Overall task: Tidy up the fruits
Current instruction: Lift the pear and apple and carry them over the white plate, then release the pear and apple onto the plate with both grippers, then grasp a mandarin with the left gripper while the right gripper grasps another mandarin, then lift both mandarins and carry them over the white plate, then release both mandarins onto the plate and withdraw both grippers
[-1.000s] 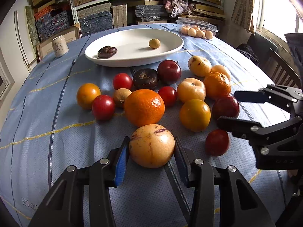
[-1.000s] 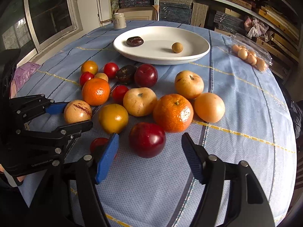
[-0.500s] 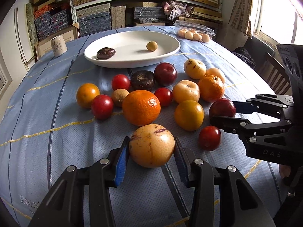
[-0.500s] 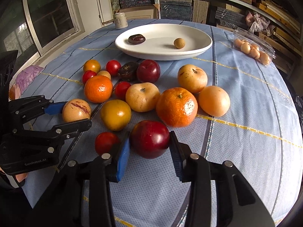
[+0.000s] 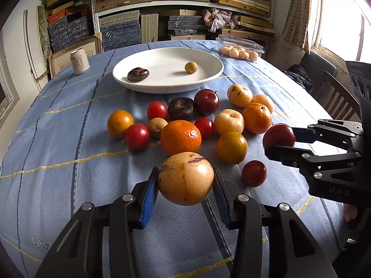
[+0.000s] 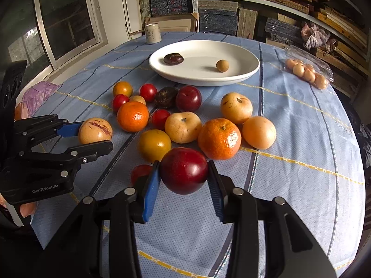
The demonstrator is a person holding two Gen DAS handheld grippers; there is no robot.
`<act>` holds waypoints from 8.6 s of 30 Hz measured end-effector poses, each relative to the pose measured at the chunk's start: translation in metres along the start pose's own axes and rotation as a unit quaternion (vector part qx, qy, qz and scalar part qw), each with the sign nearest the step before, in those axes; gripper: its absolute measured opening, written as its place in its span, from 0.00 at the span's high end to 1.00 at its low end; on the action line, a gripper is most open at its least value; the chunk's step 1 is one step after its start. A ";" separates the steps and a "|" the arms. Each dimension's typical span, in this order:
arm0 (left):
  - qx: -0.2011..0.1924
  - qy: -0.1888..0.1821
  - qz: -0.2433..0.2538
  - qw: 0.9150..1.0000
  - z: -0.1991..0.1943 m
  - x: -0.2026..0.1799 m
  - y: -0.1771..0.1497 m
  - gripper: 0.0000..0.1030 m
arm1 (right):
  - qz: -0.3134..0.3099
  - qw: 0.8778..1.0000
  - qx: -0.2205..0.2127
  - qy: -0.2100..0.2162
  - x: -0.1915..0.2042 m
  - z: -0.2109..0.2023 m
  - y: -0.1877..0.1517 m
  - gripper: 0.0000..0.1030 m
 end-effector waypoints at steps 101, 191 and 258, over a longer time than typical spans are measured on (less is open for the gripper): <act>-0.042 0.041 -0.007 0.998 -0.011 0.023 0.023 0.03 | 0.011 0.997 -0.053 -0.054 -0.019 -0.022 0.016 0.04; -0.051 0.047 -0.011 0.998 -0.020 0.028 0.056 0.55 | -0.011 0.997 -0.067 -0.044 -0.023 -0.030 0.060 0.54; -0.016 0.052 -0.018 0.998 0.053 0.059 0.147 0.28 | 0.075 0.996 -0.045 -0.034 -0.127 0.048 0.162 0.23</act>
Point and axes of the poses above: each gripper's, at about its wrist camera, not at the fingertips, and z roughly the way its jaws point, x to its left, y to its top, the point moved 7 cm from there along z, roughly the way its jaws point, and after that the axes turned 3 degrees about -z, right-handed, at the moved point
